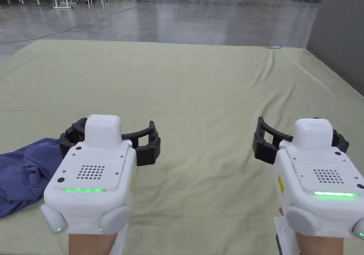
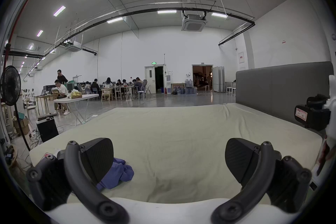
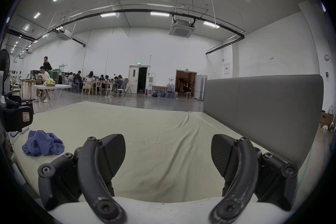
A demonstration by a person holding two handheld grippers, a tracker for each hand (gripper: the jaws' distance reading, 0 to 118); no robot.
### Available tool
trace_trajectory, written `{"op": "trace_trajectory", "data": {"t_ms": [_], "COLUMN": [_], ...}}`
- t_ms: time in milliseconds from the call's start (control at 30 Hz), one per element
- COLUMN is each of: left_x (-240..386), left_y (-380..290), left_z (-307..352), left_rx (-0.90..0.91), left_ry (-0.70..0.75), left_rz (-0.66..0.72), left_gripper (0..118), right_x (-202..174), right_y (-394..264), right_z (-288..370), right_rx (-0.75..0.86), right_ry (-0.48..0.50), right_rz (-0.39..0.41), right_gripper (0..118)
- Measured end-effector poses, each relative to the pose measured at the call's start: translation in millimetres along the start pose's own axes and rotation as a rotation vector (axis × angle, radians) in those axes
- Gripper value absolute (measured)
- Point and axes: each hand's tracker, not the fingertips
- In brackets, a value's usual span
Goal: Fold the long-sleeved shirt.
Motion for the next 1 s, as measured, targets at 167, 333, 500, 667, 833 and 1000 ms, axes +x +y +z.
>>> {"op": "trace_trajectory", "data": {"t_ms": [167, 333, 500, 667, 833, 1000], "left_x": [-0.2, 0.3, 2.3, 1.9, 0.5, -0.8], "left_y": [1.0, 0.4, 0.2, -1.7, -3.2, -2.1], "left_z": [1.4, 1.8, 5.0, 8.2, 10.8, 10.8], "left_rx": [0.005, 0.0, 0.009, 0.007, 0.009, 0.01], "left_ry": [-0.001, -0.002, 0.0, -0.01, -0.012, -0.004], "left_rz": [-0.005, -0.005, -0.011, -0.007, -0.002, -0.002], "left_gripper": [118, 118, 118, 118, 118, 118], "right_x": [-0.7, -0.9, -0.6, -0.2, -2.3, -3.5], "right_y": [1.2, 2.7, 0.5, 0.8, 0.2, -0.2], "right_z": [1.0, 2.1, 4.0, 4.6, 6.4, 6.5], "right_rx": [-0.003, -0.003, 0.014, 0.008, 0.007, 0.007], "right_ry": [0.005, 0.007, -0.01, -0.009, -0.001, -0.001], "right_rz": [0.001, 0.003, 0.015, 0.018, 0.024, 0.017], "right_gripper": [98, 98, 98, 98, 98, 98]}}
